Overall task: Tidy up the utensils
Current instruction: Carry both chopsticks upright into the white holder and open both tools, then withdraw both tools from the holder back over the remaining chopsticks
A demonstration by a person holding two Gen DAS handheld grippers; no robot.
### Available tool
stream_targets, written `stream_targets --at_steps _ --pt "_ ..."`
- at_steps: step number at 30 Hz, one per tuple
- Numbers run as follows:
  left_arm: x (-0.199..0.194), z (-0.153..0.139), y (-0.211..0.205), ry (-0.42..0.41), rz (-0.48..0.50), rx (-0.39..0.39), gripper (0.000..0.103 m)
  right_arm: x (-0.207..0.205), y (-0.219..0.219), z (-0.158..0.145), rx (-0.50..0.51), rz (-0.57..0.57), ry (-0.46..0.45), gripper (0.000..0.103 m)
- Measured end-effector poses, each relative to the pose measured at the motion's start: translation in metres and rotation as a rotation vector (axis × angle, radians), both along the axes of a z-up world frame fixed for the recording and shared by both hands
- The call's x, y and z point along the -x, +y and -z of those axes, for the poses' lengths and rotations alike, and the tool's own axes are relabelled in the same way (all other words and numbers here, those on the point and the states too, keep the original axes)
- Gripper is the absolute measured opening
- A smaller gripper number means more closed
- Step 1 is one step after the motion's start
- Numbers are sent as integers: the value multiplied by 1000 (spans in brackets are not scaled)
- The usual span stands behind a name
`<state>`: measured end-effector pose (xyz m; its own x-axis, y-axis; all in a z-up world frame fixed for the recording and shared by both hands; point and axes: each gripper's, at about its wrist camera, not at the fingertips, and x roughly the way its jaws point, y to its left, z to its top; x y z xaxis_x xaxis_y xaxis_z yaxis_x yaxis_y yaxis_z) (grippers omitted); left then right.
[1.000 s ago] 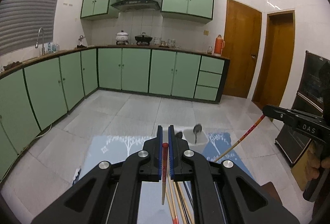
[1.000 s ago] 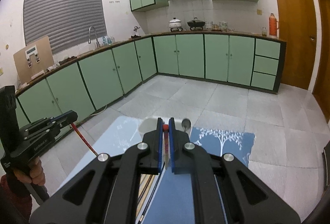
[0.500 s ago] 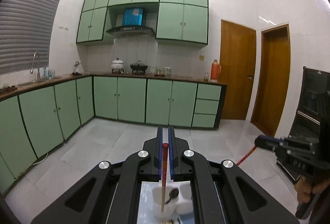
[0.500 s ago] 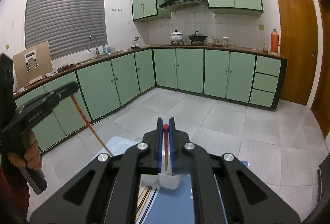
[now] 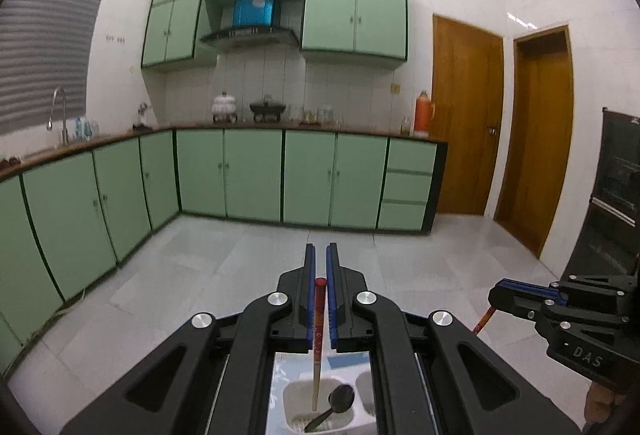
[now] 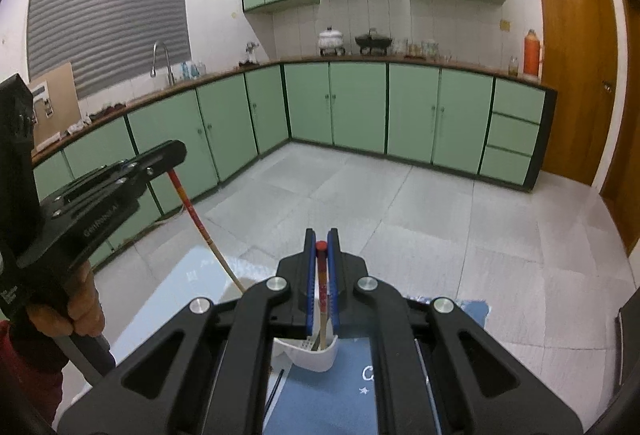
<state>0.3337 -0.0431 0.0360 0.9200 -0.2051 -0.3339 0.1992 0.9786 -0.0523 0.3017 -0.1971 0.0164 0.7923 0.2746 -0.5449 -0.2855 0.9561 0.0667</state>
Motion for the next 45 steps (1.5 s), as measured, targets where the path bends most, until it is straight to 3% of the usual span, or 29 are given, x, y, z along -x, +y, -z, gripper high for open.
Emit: stream_targets --at_steps 6,9,13,18,23,30,36,45 --pt "-17 27 7 103 -5 -1 7 -5 11 25 -1 -26 69 6" --pt "-13 33 15 119 -11 12 18 0 10 25 -8 -20 64 12" --pt "2 29 23 108 -20 25 27 12 3 16 -24 9 31 33" --pt "26 21 31 87 -42 27 45 42 -6 10 -26 45 -28 56" --pt "68 28 39 68 -60 18 60 84 -14 21 -4 94 -90 84" --pt "125 74 47 155 -65 -20 74 141 -23 74 -24 162 -51 88" --pt "165 128 53 251 -92 -52 75 180 -13 126 -38 195 3 88" --pt "207 181 56 334 -89 -70 75 224 20 181 -3 158 80 88"
